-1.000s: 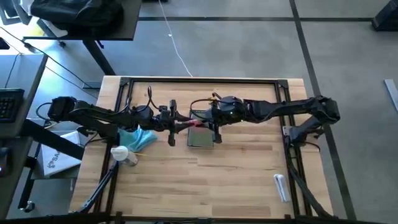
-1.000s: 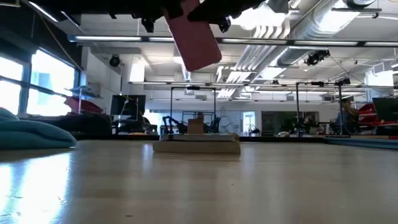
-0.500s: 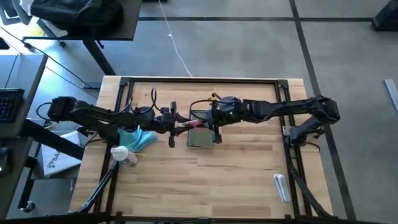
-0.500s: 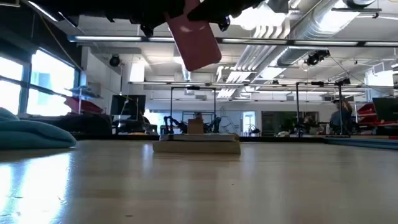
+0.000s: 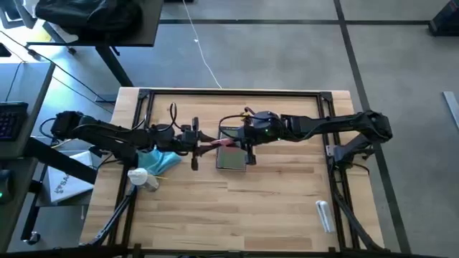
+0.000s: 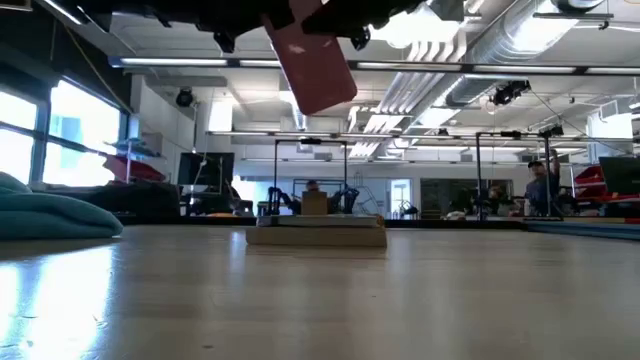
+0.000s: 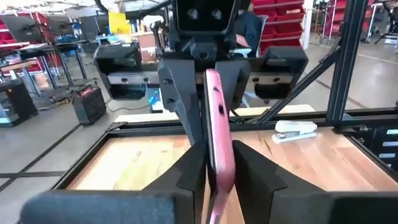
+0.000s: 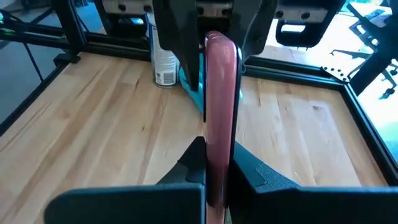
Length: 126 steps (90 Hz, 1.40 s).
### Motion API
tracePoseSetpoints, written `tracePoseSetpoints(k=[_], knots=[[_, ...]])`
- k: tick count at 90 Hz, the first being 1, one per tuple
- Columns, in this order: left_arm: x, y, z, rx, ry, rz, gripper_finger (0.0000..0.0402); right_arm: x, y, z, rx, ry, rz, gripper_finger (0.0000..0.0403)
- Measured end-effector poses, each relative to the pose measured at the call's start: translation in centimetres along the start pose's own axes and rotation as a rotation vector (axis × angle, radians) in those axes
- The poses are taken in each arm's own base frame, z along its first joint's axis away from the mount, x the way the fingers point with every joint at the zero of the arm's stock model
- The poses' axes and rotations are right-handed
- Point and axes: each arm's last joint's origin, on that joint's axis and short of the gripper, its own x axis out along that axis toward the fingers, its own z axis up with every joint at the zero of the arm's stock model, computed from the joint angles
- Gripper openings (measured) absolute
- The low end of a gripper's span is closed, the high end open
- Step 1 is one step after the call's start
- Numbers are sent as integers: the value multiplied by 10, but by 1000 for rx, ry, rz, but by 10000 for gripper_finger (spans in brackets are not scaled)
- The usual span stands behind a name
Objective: Apply microfiber cloth
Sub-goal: Spray the cellphone using the spray bottle
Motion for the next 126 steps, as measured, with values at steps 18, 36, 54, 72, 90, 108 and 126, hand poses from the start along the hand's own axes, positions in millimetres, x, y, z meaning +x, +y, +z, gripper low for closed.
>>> tracePoseSetpoints(k=[18,36,54,72,90,108,126], knots=[[0,1,0,1,2,22,32,0,0,0,8,0,1,7],[1,0,-2,7,14,20,12,0,0,0,10,4,2,16],[0,0,-2,1,15,23,12,0,0,2,7,-26,1,18],[0,0,-2,1,18,23,11,0,0,4,2,-45,0,18],[1,0,-3,1,22,32,11,0,0,4,-1,-42,8,29],[1,0,-5,3,40,29,11,-3,0,4,11,-30,16,66],[1,0,-4,2,29,32,11,-6,0,9,2,-71,9,76]])
